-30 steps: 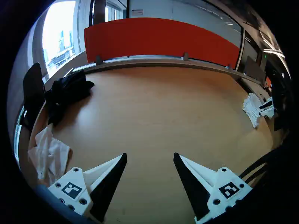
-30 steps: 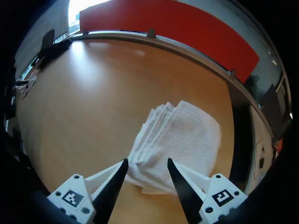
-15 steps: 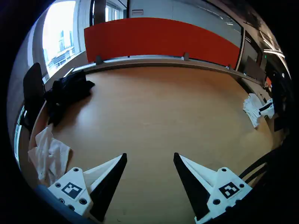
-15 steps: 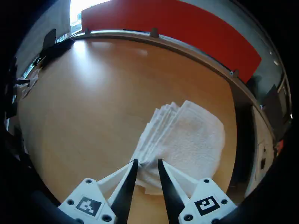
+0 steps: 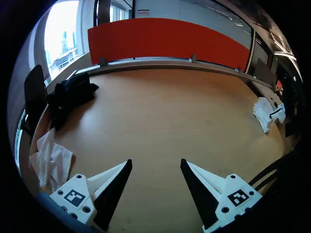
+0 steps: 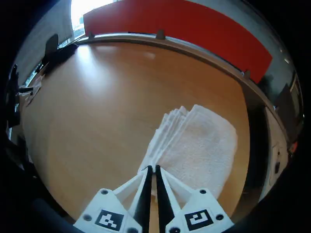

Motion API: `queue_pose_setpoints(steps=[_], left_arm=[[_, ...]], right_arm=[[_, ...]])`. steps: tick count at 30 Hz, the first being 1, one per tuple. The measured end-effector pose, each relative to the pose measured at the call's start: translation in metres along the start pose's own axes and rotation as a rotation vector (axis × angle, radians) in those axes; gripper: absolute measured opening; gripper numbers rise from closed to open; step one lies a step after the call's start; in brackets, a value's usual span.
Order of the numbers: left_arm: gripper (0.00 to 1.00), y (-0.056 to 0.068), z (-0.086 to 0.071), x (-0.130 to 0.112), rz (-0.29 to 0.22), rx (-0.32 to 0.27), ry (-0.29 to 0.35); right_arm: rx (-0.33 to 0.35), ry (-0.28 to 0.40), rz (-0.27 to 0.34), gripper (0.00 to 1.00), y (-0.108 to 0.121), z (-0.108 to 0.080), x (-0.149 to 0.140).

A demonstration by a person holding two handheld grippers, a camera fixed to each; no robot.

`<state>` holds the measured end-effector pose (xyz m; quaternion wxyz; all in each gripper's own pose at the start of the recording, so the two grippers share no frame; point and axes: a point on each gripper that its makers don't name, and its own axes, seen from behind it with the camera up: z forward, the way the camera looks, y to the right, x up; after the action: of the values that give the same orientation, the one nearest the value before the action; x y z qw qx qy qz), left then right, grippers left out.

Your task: Fold towel

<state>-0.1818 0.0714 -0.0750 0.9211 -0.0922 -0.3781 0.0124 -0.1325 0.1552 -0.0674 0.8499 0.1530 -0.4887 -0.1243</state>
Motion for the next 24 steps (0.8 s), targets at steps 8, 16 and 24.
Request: queue_pose_setpoints(steps=[8,16,24], left_arm=[[0.92,0.002,0.001,0.0,0.004,-0.003,0.001],[0.92,0.003,0.002,0.002,0.004,-0.006,0.004],[0.92,0.003,0.001,0.002,0.005,-0.004,0.005]], right_arm=[[0.021,0.006,-0.008,0.06,-0.005,-0.004,0.001],[0.06,-0.005,-0.022,0.06,-0.013,-0.009,-0.005],[0.092,-0.03,-0.045,0.06,-0.017,-0.014,-0.014]])
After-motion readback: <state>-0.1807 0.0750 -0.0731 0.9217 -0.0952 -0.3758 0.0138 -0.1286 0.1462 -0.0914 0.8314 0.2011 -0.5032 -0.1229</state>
